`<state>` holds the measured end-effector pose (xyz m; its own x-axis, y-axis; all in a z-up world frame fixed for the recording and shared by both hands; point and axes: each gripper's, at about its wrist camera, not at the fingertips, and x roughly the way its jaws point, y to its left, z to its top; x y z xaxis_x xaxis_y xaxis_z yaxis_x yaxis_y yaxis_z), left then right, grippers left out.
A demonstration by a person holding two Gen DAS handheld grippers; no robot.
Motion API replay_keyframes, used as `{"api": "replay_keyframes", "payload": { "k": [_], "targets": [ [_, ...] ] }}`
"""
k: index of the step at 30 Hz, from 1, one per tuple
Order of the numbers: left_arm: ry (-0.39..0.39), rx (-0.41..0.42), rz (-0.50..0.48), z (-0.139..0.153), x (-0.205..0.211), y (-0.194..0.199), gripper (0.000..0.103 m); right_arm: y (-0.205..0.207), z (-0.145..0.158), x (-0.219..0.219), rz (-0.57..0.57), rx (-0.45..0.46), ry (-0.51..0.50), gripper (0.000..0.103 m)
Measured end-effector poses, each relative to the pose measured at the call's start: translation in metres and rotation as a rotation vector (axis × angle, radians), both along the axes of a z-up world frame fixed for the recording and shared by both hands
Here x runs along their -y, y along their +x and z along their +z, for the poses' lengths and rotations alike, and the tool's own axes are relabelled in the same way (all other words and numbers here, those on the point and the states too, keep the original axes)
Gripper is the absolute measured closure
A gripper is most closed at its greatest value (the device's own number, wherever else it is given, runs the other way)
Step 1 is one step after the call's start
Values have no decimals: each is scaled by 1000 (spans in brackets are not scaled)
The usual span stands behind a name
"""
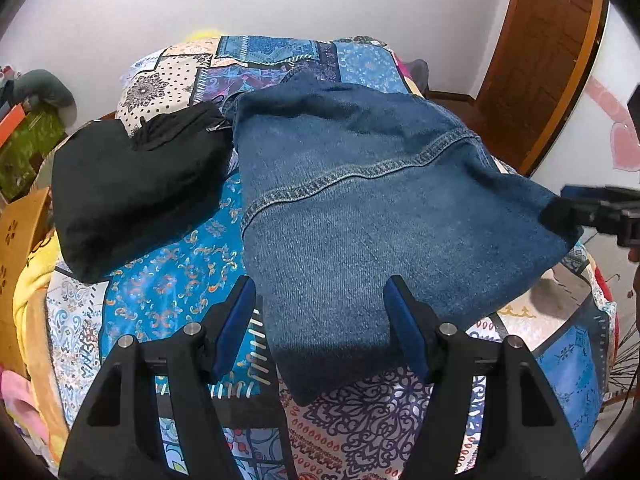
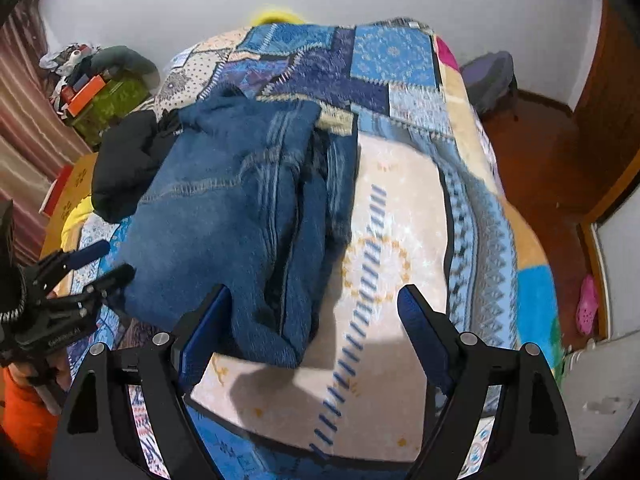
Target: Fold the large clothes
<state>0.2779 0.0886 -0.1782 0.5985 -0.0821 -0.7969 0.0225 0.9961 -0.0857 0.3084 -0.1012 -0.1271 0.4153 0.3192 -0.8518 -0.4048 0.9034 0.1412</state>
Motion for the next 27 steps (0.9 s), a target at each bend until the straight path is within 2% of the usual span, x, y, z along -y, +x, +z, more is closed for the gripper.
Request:
{"api": "replay_keyframes", "payload": {
  "k": [9, 13, 14, 17, 18, 20, 21, 27],
  "targets": [
    [-19, 44, 29, 13, -20, 23, 37, 30, -7, -26, 61, -30, 22, 20],
    [-80, 5, 40, 3, -36, 43, 37, 49, -21, -29, 71, -73, 11, 20],
    [-105, -15, 41, -1, -41, 48, 37, 53, -25, -28, 63, -90, 10, 20],
    [-243, -96, 27, -20, -57, 63, 37, 70, -40, -18, 38, -178, 57, 20],
    [-323, -127, 18, -28, -65, 69, 37, 75, -45, -13, 36, -221, 99, 20],
    [-412, -152, 19, -37, -75, 75, 35, 83, -56, -2, 21, -301, 195, 19],
    [-458, -161, 25, -42, -82, 79, 35, 84, -57, 1, 19, -312, 222, 18],
    [-602, -228, 23, -66, -94, 103, 34, 87, -55, -4, 21, -306, 262, 17]
  ]
}}
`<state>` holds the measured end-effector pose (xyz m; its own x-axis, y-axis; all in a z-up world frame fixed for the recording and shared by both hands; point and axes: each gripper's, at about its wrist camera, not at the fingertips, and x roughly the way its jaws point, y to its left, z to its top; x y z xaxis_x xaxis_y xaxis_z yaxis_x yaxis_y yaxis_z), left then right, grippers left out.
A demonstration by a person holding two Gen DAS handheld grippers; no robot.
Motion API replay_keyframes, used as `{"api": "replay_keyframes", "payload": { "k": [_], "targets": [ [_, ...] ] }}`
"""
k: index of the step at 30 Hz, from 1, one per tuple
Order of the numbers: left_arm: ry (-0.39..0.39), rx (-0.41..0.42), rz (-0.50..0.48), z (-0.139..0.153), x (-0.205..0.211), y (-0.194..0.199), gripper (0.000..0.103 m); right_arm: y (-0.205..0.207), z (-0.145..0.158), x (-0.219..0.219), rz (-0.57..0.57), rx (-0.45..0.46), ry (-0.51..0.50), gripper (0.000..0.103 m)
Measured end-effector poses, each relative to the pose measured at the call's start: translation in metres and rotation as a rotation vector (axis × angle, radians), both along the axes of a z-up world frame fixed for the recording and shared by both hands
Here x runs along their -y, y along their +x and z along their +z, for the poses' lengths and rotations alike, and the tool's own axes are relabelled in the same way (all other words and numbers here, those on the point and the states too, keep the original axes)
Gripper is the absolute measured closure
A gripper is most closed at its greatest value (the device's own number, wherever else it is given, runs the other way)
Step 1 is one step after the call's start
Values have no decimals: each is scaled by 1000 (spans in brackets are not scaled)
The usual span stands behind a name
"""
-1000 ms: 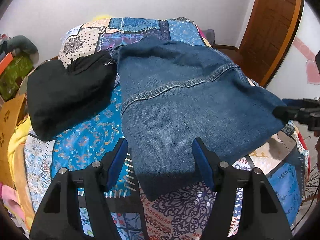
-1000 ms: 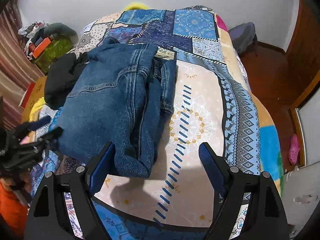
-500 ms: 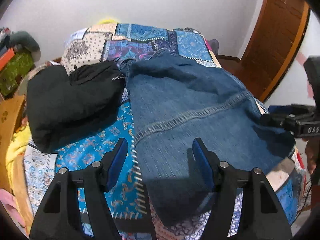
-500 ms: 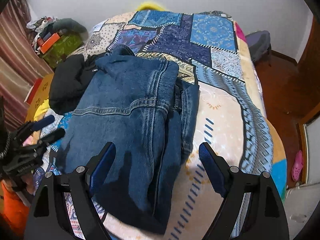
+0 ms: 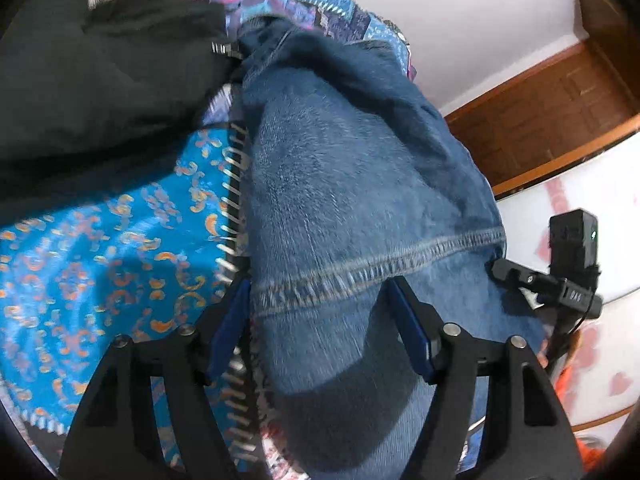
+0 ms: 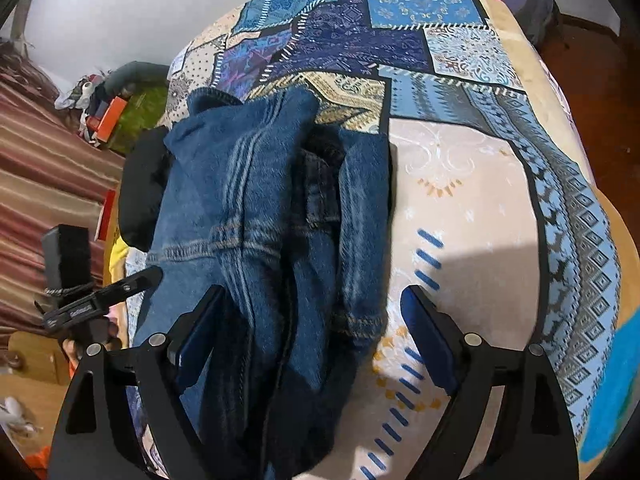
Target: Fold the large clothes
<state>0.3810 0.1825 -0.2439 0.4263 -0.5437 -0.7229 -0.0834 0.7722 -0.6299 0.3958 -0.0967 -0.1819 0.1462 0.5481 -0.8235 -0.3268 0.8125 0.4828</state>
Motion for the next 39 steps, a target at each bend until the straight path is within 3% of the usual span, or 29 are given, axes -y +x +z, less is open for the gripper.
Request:
{"api": "replay_keyframes", "payload": {
  "k": [10, 13, 14, 18, 23, 31, 39],
  "targets": [
    [-301, -68, 29, -37, -15, 30, 29, 28, -15, -3, -21, -102, 148, 18],
    [-360, -88, 61, -43, -19, 35, 29, 28, -17, -2, -46, -123, 127, 38],
    [-353, -88, 66, -41, -18, 33, 33, 27, -18, -2, -49, -128, 118, 46],
    [-245, -46, 47, -22, -11, 29, 45, 20, -12, 3, -56, -127, 129, 61],
    [-159, 10, 27, 17, -1, 17, 56, 5, 14, -5, -34, -82, 105, 73],
    [-21, 195, -9, 112, -7, -27, 60, -16, 74, -36, 11, 35, 101, 75],
    [79, 367, 81, 189, -81, -69, 60, -19, 123, -109, 80, 144, 201, 75]
  ]
}}
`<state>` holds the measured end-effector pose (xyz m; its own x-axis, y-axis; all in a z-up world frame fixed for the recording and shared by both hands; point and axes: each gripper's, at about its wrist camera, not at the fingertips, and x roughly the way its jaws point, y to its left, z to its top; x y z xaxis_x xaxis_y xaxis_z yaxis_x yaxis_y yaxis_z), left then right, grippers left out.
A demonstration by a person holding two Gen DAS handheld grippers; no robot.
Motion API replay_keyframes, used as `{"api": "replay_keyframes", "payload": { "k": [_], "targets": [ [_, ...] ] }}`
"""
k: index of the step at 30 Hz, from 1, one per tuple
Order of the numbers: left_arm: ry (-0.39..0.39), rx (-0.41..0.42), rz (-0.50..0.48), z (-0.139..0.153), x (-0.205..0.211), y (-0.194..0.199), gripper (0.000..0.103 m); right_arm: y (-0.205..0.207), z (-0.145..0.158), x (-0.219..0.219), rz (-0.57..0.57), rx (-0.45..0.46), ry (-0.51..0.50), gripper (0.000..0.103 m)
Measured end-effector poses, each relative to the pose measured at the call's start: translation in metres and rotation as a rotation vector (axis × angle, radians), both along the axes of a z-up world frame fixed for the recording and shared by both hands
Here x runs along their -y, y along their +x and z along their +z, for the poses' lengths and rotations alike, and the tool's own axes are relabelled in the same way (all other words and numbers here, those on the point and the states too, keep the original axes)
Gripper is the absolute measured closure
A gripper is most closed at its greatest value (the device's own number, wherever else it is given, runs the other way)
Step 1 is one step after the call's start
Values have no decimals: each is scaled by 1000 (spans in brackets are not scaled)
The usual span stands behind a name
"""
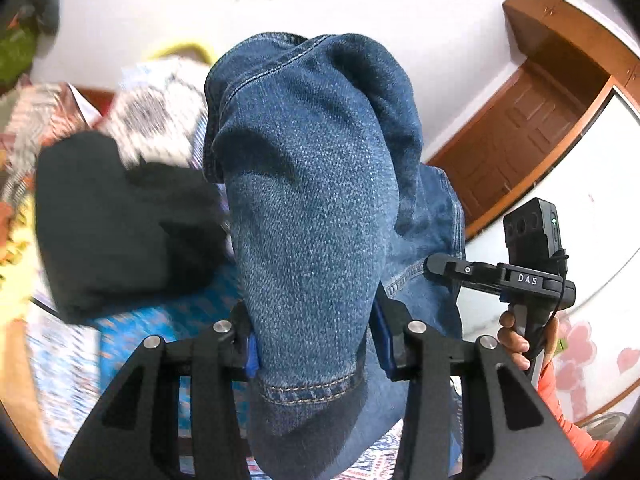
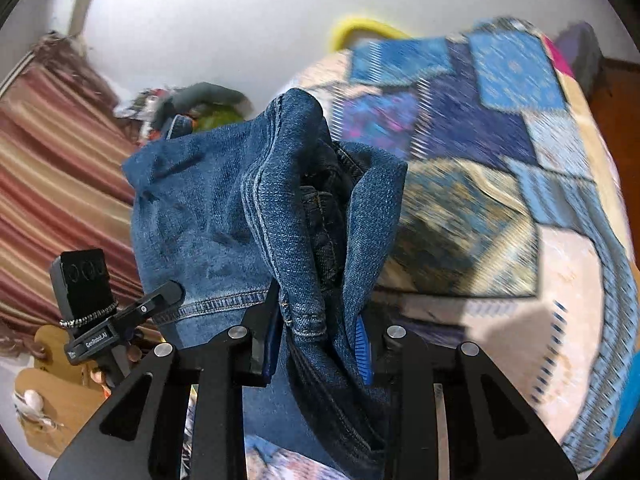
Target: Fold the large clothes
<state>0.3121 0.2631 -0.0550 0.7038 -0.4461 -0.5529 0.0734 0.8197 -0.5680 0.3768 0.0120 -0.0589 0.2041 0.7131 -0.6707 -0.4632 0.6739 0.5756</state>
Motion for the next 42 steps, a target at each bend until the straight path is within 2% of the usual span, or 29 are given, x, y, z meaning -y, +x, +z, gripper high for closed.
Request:
{"api": "replay_keyframes", "payload": {
  "k": [3, 7, 11, 16, 20, 25, 27, 29, 31, 32, 35, 38, 42],
  "targets": [
    [13, 36, 44, 12, -34, -14, 60, 7, 8, -32, 31, 21, 36, 75],
    [47, 58, 98, 17, -58, -15, 60, 16, 10, -75, 70, 43, 51, 75],
    [54, 46, 143, 7, -94, -8, 60, 34, -1, -111, 85, 12, 68, 75],
    [47, -7, 202, -22, -142, 11, 60, 54, -31, -164, 109, -4, 25, 75],
    [39, -96, 237, -63, -177, 39, 60, 76, -67, -198, 98, -29, -32, 75],
    [34, -204, 280, -120, -207, 82, 58, 109, -120, -230, 29, -63, -140, 75],
    [69, -224, 292, -136, -210, 92, 56, 110, -132, -234, 12, -69, -175, 71],
    [132, -226, 272, -138, -202, 92, 52, 112, -143, -236, -3, -75, -224, 66],
    [159, -216, 266, -138, -197, 88, 51, 106, -145, -231, 0, -46, -259, 59],
    [178, -212, 266, -136, -192, 83, 51, 101, -142, -228, 2, -27, -274, 55],
    [284, -201, 278, -130, -178, 68, 44, 87, -137, -219, 18, 23, -326, 50],
    [377, -198, 294, -124, -160, 46, 42, 69, -129, -202, 18, 53, -352, 47],
    [428, -204, 299, -126, -140, 12, 38, 37, -127, -181, 30, 81, -385, 43]
  ]
}}
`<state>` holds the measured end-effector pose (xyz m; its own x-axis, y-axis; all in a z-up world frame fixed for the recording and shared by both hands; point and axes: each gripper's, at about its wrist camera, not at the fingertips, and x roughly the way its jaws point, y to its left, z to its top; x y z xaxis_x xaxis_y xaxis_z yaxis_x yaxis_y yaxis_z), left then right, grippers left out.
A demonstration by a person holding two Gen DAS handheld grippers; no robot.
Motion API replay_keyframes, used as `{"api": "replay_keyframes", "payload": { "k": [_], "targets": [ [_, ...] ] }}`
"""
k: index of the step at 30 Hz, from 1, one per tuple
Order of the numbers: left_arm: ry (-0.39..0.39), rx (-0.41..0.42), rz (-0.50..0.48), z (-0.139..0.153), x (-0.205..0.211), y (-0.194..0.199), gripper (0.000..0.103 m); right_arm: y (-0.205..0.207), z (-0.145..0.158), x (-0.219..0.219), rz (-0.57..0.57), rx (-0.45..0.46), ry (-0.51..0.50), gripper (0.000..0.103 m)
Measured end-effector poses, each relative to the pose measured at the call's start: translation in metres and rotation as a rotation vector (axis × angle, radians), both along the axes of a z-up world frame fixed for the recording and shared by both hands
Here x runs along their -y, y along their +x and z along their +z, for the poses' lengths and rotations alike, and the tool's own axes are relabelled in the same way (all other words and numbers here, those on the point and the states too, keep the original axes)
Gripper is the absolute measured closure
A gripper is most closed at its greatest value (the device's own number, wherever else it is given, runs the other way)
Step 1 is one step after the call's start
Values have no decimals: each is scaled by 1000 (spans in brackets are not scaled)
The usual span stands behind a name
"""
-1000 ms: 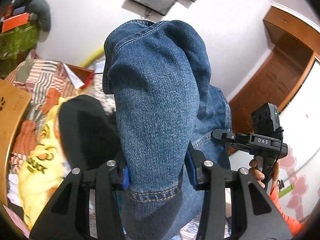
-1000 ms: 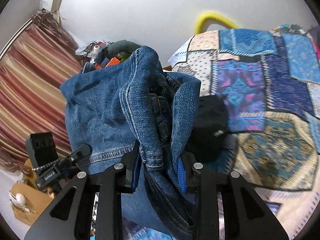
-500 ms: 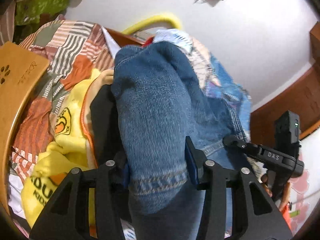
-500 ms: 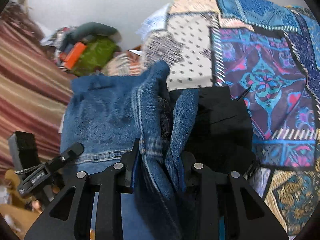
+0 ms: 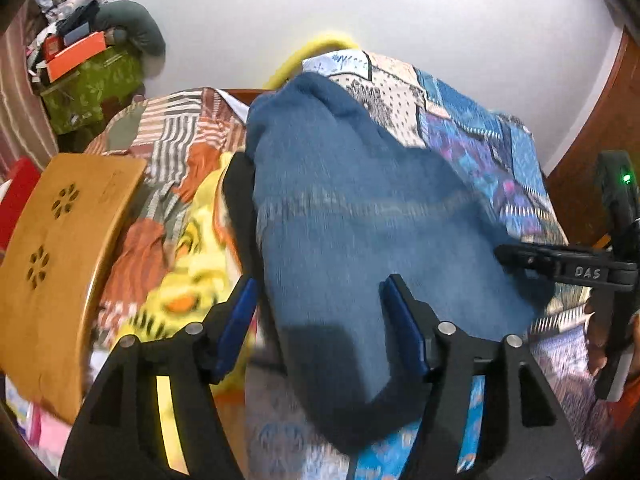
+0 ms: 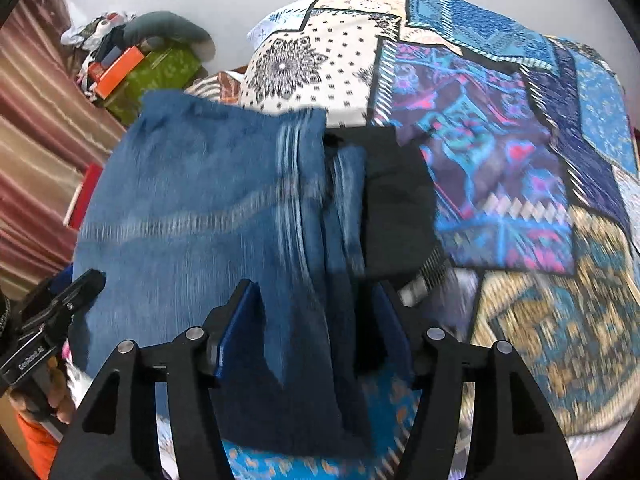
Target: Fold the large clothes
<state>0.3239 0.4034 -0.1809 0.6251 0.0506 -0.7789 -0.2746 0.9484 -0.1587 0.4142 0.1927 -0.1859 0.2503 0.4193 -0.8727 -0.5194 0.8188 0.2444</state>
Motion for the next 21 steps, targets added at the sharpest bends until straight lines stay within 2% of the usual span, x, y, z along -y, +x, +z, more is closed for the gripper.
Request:
{"api": "replay_keyframes", "payload": {
  "k": [4, 7, 11, 14, 19, 21],
  "targets": [
    [-4, -13, 44, -3, 12, -30, 37, -31, 3, 9, 27, 33, -44, 40],
    [-14, -14, 71, 6, 19, -47, 37, -45, 10, 10, 37, 58, -58, 40],
    [44, -15, 82, 28, 36, -67, 37, -75, 38, 19, 56, 105, -16, 40],
    [85, 42, 77, 58, 51, -88, 37, -98, 71, 28, 66, 168, 38, 40],
    [156, 192, 72, 120, 83, -137, 37, -143, 133, 47, 82, 310, 136, 40],
    [184, 277, 73, 146, 101, -162, 37, -164, 158, 57, 90, 373, 186, 40]
  ]
}}
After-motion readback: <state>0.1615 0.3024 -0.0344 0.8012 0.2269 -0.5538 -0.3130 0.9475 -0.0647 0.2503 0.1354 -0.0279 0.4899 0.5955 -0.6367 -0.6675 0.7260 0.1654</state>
